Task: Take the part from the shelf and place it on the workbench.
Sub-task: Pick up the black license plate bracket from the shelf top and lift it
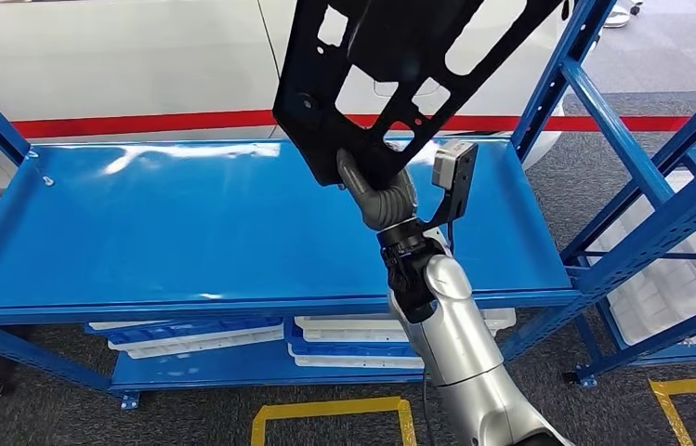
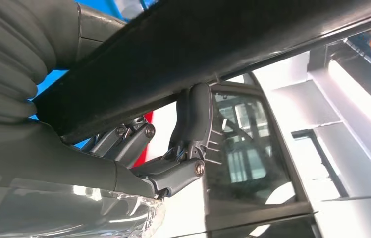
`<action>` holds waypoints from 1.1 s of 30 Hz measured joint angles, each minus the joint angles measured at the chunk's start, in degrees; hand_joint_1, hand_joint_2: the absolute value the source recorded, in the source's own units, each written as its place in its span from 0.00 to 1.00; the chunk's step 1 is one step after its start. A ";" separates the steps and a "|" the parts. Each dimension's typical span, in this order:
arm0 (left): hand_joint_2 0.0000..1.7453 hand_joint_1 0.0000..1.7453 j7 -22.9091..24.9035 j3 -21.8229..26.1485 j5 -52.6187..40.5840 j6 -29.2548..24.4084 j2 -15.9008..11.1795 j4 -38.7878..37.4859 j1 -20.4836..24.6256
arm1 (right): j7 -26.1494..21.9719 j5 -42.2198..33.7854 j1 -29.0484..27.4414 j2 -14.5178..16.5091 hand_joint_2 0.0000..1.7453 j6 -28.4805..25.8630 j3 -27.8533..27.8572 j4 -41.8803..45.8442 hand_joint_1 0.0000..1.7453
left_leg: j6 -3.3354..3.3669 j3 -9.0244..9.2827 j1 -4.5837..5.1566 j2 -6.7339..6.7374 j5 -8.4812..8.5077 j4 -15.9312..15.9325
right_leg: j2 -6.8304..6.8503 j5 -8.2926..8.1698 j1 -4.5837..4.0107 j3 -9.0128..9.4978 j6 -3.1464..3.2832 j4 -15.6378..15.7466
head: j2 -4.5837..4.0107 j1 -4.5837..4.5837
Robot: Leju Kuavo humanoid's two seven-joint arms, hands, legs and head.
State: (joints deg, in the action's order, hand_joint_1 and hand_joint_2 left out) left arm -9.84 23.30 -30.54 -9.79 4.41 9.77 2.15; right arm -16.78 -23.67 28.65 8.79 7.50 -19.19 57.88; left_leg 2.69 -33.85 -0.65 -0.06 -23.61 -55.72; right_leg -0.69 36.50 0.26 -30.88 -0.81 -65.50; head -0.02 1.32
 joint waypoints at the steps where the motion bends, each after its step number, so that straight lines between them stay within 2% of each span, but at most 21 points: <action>1: 1.00 0.00 -0.03 0.11 -0.02 0.00 0.01 0.00 0.00 | -0.10 0.09 -0.25 -0.38 1.00 -0.15 -0.49 0.33 1.00 | -0.01 -0.02 -0.02 0.02 -0.01 -0.02 | 0.02 0.98 0.23 -2.20 -0.14 -3.75 | 0.00 -0.01; 2: 1.00 0.00 -0.07 0.17 -0.05 0.00 0.04 0.00 0.00 | -0.20 0.22 -0.53 -0.69 1.00 -0.27 -0.91 0.60 1.00 | -0.08 -0.03 -0.08 0.04 -0.04 -0.05 | 0.04 1.10 0.50 -3.74 -0.56 -5.94 | 0.00 -0.01; 3: 1.00 0.00 -0.10 0.20 -0.09 0.00 0.08 0.00 0.00 | -0.32 0.38 -0.75 -0.98 1.00 -0.33 -1.29 0.84 1.00 | -0.23 -0.04 -0.20 0.02 -0.08 -0.14 | 0.08 0.16 0.83 -4.26 -1.30 -5.89 | 0.00 -0.01; 5: 1.00 0.00 -0.15 0.30 -0.16 0.00 0.16 0.00 0.00 | -0.57 0.63 -0.93 -1.41 1.00 -0.47 -2.00 1.36 1.00 | -0.92 -0.10 -0.63 -0.04 -0.34 -0.64 | 0.37 -3.90 1.62 -2.23 -3.29 0.42 | 0.00 0.00; 6: 1.00 0.00 -0.18 0.39 -0.20 -0.01 0.11 -0.01 0.01 | -0.69 0.68 -0.96 -1.57 1.00 -0.57 -2.30 1.57 1.00 | -1.45 -0.25 -0.78 -0.12 -0.50 -1.01 | 0.47 -5.82 1.75 -0.78 -3.95 3.80 | 0.00 0.01; 7: 1.00 0.00 -0.19 0.48 -0.25 -0.03 0.06 -0.01 0.01 | -0.83 0.69 -1.06 -1.73 1.00 -0.66 -2.57 1.81 1.00 | -1.99 -0.40 -0.79 -0.18 -0.61 -1.40 | 0.49 -7.20 1.82 0.20 -4.12 6.19 | 0.00 0.02; 10: 1.00 0.00 -0.20 0.64 -0.44 -0.09 0.03 -0.01 -0.06 | -1.15 0.63 -1.41 -2.00 1.00 -0.74 -3.09 2.48 1.00 | -3.24 -0.96 -0.75 -0.40 -0.29 -1.97 | 0.16 -8.05 1.69 -0.09 -2.89 6.88 | 0.00 -0.04; 12: 1.00 0.00 -0.20 0.66 -0.51 -0.10 0.07 -0.02 -0.11 | -1.33 0.61 -1.46 -2.00 1.00 -0.71 -3.36 2.88 1.00 | -3.76 -1.65 -1.04 -0.24 -1.28 -2.87 | 0.10 -8.39 1.80 -0.70 -1.95 6.77 | 0.00 -0.08; 14: 1.00 0.00 -0.20 0.66 -0.54 -0.10 0.09 -0.02 -0.09 | -1.43 0.60 -1.47 -1.99 1.00 -0.70 -3.56 3.17 1.00 | -3.98 -3.55 -1.16 -0.06 -5.21 -7.66 | 0.13 -9.00 1.72 -1.36 -0.87 6.84 | 0.00 -0.09; 16: 1.00 0.00 -0.20 0.66 -0.54 -0.09 0.09 -0.02 -0.08 | -1.45 0.61 -1.55 -2.00 1.00 -0.68 -3.69 3.29 1.00 | -3.98 -6.31 -1.09 -0.07 -9.59 -15.42 | 0.20 -9.55 1.19 -2.20 0.00 6.81 | 0.00 -0.11; 17: 1.00 0.00 -0.20 0.66 -0.54 -0.09 0.08 -0.02 -0.08 | -1.45 0.63 -1.64 -2.01 1.00 -0.68 -3.75 3.30 1.00 | -3.87 -7.02 -1.07 -0.07 -10.61 -18.04 | 0.23 -9.83 0.91 -2.60 0.35 6.79 | 0.00 -0.11; 18: 1.00 0.00 -0.20 0.66 -0.55 -0.08 0.07 -0.02 -0.08 | -1.47 0.66 -1.73 -2.03 1.00 -0.68 -3.79 3.30 1.00 | -3.63 -6.74 -1.02 -0.07 -10.57 -18.71 | 0.25 -10.10 0.64 -2.95 0.62 6.78 | 0.00 -0.11; 19: 1.00 0.00 -0.21 0.66 -0.57 -0.07 0.07 -0.02 -0.06 | -1.51 0.71 -1.79 -2.06 1.00 -0.69 -3.81 3.30 1.00 | -3.27 -5.24 -0.92 -0.08 -9.55 -17.05 | 0.24 -10.35 0.41 -3.21 0.73 6.78 | 0.00 -0.11; 22: 1.00 0.00 -0.38 0.65 -0.74 0.10 -0.01 0.01 0.15 | -1.89 1.02 -1.79 -2.12 1.00 -0.71 -3.83 3.41 1.00 | -1.68 2.24 -0.21 -0.14 -6.13 -5.81 | 0.21 -10.98 -0.02 -3.63 0.44 6.78 | 0.00 -0.07; 23: 1.00 0.00 -0.45 0.64 -0.82 0.15 -0.03 0.02 0.22 | -2.08 1.19 -1.79 -2.13 1.00 -0.72 -3.84 3.47 1.00 | -1.38 3.60 0.11 -0.16 -5.80 -3.51 | 0.26 -11.23 -0.04 -3.75 0.14 6.77 | 0.00 -0.05; 25: 1.00 0.00 -0.54 0.65 -1.02 0.19 -0.04 0.02 0.26 | -2.42 1.58 -1.85 -2.18 1.00 -0.79 -3.87 3.68 1.00 | -1.16 3.93 0.66 -0.14 -5.45 -2.31 | 0.37 -11.80 0.14 -3.98 -0.72 6.83 | 0.00 -0.04; 27: 1.00 0.00 -0.55 0.68 -1.17 0.17 -0.02 0.02 0.29 | -2.76 1.92 -1.92 -2.29 1.00 -0.87 -3.88 3.93 1.00 | -0.72 3.65 0.61 0.08 -4.45 -1.56 | 0.49 -11.45 0.31 -4.52 -1.33 6.29 | 0.00 -0.04; 28: 1.00 0.00 -0.55 0.69 -1.20 0.17 0.00 0.02 0.35 | -2.88 2.01 -1.91 -2.38 1.00 -0.89 -3.89 4.05 1.00 | -0.43 3.34 0.50 0.23 -3.82 -1.18 | 0.51 -10.29 0.29 -5.13 -1.36 5.03 | 0.00 0.02; 31: 1.00 0.00 -0.53 0.73 -1.20 0.17 0.06 0.02 0.49 | -2.99 2.14 -2.00 -2.68 1.00 -0.93 -3.97 4.23 1.00 | -0.01 1.58 0.44 0.52 -2.24 -0.88 | 0.53 -4.06 0.40 -8.25 -0.96 -4.35 | 0.00 0.14; 32: 1.00 0.00 -0.51 0.73 -1.21 0.17 0.10 0.02 0.49 | -3.02 2.30 -2.10 -2.80 1.00 -0.94 -4.00 4.25 1.00 | -0.06 0.86 0.45 0.57 -1.73 -0.91 | 0.54 -2.85 0.47 -8.88 -1.19 -7.36 | 0.00 0.14; 33: 1.00 0.00 -0.48 0.74 -1.22 0.17 0.15 0.02 0.49 | -3.05 2.51 -2.19 -2.89 1.00 -0.94 -4.02 4.27 1.00 | -0.13 0.16 0.43 0.61 -1.23 -0.95 | 0.55 -2.69 0.55 -8.69 -1.70 -8.74 | 0.00 0.14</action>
State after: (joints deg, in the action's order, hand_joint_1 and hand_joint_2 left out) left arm -10.32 24.04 -31.76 -9.62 4.56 9.79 2.64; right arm -19.83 -21.16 26.46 5.90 6.56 -23.21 62.15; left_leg 2.56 -33.69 -0.22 0.55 -24.84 -56.67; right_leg -0.14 33.81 0.81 -39.57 -2.51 -74.24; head -0.02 1.45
